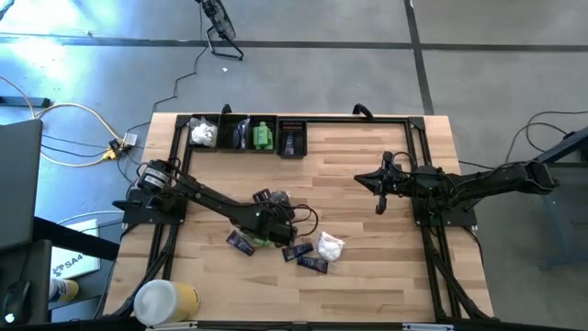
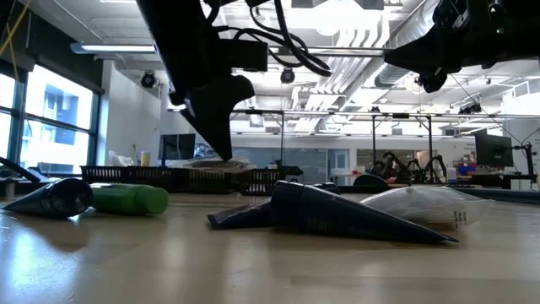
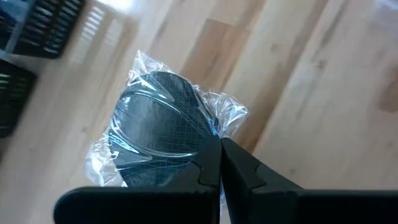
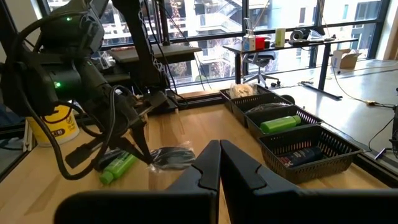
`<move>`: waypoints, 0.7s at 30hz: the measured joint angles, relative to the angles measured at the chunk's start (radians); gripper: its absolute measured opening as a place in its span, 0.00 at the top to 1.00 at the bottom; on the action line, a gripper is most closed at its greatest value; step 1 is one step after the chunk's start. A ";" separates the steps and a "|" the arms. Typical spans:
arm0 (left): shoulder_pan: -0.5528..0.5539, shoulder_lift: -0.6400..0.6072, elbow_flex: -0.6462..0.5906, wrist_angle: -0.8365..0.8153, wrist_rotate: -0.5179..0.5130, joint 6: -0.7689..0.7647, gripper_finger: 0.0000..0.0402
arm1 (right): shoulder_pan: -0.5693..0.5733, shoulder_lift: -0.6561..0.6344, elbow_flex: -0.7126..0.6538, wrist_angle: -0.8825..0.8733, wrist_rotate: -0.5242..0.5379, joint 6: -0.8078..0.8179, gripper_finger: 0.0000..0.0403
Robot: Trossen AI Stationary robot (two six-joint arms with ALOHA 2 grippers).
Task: Pick & Place Travel size toiletries
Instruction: Put the hairbrush into the middle left black bin
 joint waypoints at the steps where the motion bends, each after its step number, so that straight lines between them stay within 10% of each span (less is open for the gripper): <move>1: 0.000 0.000 -0.005 -0.002 -0.018 0.000 1.00 | 0.000 0.000 0.000 0.000 0.000 0.000 0.99; 21: 0.149 -0.443 -0.249 -0.106 -0.110 0.066 1.00 | 0.000 0.000 0.000 -0.001 0.001 -0.003 0.99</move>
